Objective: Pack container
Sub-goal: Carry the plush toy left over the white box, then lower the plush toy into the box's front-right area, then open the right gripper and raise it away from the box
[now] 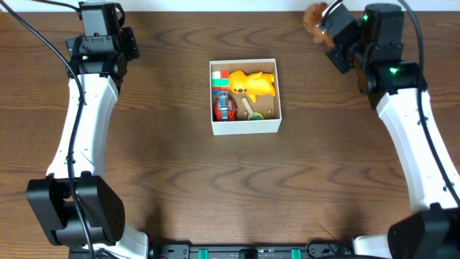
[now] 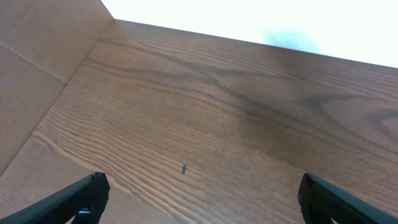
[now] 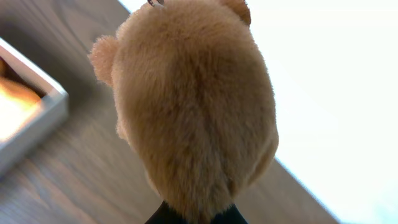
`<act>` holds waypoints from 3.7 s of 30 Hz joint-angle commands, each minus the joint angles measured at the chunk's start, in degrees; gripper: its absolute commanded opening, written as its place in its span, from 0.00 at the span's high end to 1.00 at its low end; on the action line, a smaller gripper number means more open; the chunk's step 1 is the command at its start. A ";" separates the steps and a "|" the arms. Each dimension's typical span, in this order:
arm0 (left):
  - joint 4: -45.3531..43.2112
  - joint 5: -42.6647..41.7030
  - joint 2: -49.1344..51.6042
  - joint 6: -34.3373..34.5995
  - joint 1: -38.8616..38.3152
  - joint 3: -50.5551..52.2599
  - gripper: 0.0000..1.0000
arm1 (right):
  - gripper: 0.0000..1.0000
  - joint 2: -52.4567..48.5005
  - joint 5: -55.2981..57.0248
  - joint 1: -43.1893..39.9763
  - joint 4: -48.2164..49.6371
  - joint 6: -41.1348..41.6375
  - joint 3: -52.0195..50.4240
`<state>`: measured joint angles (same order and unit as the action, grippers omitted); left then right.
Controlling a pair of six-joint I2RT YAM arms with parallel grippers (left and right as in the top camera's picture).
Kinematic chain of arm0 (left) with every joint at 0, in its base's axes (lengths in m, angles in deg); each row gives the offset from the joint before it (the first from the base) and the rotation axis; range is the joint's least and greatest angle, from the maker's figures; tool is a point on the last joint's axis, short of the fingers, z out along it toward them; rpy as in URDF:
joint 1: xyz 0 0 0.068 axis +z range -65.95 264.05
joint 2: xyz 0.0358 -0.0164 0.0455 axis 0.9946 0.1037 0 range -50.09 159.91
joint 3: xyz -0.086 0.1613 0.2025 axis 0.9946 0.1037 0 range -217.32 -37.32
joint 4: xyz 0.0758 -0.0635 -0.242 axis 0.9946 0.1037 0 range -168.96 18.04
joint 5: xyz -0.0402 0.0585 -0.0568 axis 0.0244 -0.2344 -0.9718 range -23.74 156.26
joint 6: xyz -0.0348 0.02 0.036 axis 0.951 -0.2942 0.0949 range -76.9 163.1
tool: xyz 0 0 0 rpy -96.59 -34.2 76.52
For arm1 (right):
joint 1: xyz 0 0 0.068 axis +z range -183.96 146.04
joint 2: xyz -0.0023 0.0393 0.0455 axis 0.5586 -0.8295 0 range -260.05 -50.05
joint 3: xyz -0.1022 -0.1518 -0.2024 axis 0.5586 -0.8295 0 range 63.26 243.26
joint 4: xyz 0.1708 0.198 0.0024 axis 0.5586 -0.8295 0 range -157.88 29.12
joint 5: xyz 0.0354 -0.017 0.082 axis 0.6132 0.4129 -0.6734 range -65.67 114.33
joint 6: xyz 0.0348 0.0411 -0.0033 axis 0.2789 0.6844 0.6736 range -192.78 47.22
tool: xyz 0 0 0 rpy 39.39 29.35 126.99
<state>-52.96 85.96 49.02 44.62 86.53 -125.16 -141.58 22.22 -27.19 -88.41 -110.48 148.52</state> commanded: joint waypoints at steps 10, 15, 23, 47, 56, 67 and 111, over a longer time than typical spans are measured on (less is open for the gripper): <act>0.17 0.48 -1.01 0.31 0.02 -1.01 0.02 | 0.99 1.46 -17.44 9.38 -9.27 -1.46 1.97; 0.17 0.48 -1.01 0.31 0.02 -1.01 0.02 | 0.99 1.11 -17.44 11.96 -12.83 -2.08 1.97; 0.17 0.48 -1.01 0.31 0.02 -1.01 0.02 | 0.99 -1.97 -16.39 13.90 -19.34 -6.36 1.97; 0.20 0.46 -1.01 0.31 0.02 -1.01 0.02 | 0.99 -14.99 -11.54 13.94 -20.59 -15.37 1.97; 0.20 0.46 -1.01 0.31 0.02 -1.01 0.02 | 0.99 -15.54 -11.43 14.01 -20.55 -16.39 1.97; 0.20 0.48 -1.01 0.31 0.02 -1.01 0.02 | 0.95 -17.62 -11.41 16.06 -19.63 -16.37 1.95; 0.20 0.46 -1.01 0.31 0.02 -1.01 0.02 | 0.45 -17.44 -0.83 18.38 -6.29 0.55 9.55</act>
<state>-52.96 85.96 49.02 44.62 86.53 -125.16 -159.26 19.46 -9.33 -96.36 -120.79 153.33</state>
